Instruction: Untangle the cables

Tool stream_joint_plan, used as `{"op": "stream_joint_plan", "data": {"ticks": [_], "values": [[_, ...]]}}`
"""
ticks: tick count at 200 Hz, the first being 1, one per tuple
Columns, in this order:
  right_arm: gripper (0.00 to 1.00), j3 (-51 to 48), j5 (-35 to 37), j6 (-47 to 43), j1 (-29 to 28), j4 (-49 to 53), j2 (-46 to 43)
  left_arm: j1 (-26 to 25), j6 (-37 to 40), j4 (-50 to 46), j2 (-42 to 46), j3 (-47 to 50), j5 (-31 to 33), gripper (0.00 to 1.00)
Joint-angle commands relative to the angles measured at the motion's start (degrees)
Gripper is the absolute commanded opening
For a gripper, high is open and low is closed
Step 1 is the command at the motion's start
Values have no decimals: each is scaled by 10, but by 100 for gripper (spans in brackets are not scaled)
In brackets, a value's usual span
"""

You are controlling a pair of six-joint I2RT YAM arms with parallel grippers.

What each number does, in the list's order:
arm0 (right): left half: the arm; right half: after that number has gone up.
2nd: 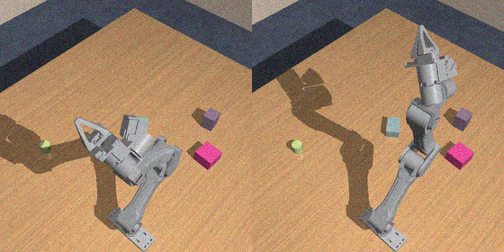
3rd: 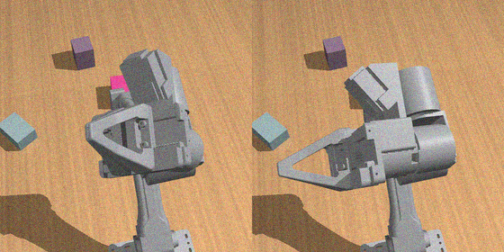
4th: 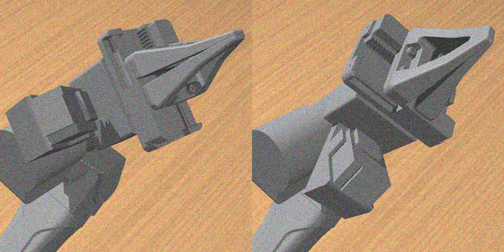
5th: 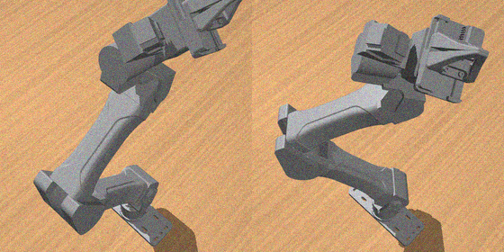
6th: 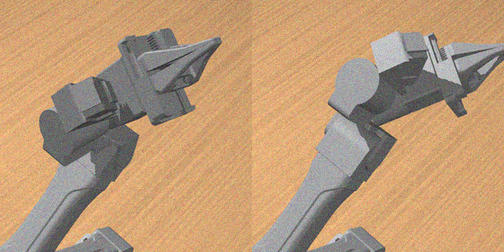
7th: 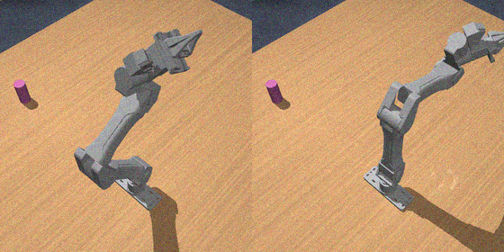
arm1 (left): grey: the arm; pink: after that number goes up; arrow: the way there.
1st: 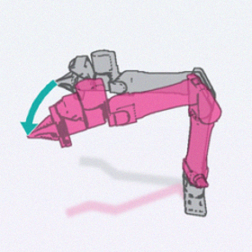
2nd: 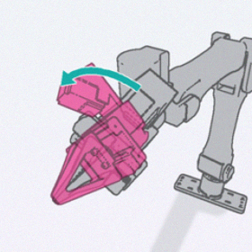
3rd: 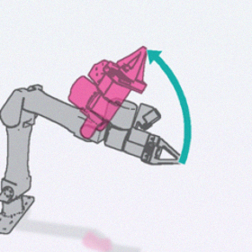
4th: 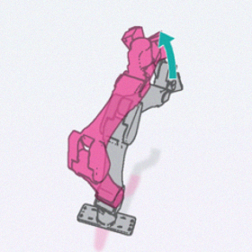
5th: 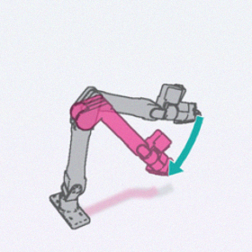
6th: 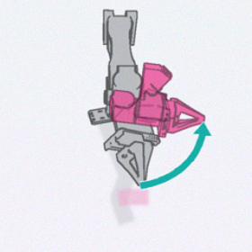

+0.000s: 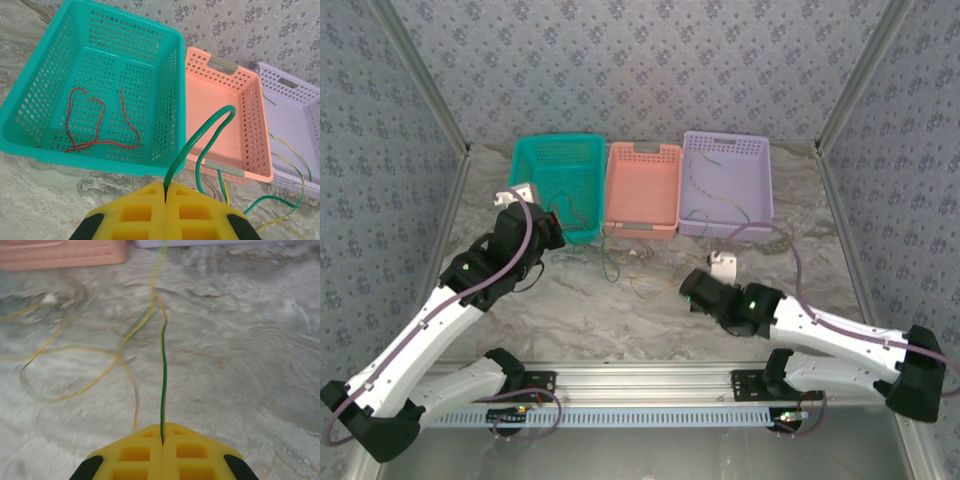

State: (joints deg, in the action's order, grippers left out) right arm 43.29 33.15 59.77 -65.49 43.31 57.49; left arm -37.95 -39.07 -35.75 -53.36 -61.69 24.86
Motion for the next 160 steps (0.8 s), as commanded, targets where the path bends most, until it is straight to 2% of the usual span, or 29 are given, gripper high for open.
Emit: {"op": "stream_joint_plan", "data": {"ticks": [1, 29, 50, 110, 129, 160], "values": [[0, 79, 175, 82, -86, 92, -7, 5, 0, 26, -2, 11, 9, 0], [0, 218, 245, 39, -141, 148, 32, 7, 5, 21, -12, 27, 36, 0], [0, 293, 251, -25, -132, 140, 50, 8, -4, 10, -11, 51, 46, 0], [0, 335, 125, -181, 45, 43, 18, 9, -73, 18, 8, 193, 48, 0], [0, 362, 94, -204, 96, 51, 18, 9, -96, 25, 8, 234, 52, 0], [0, 380, 68, -215, 152, 67, 6, 10, -132, 0, 15, 266, 99, 0]]}}
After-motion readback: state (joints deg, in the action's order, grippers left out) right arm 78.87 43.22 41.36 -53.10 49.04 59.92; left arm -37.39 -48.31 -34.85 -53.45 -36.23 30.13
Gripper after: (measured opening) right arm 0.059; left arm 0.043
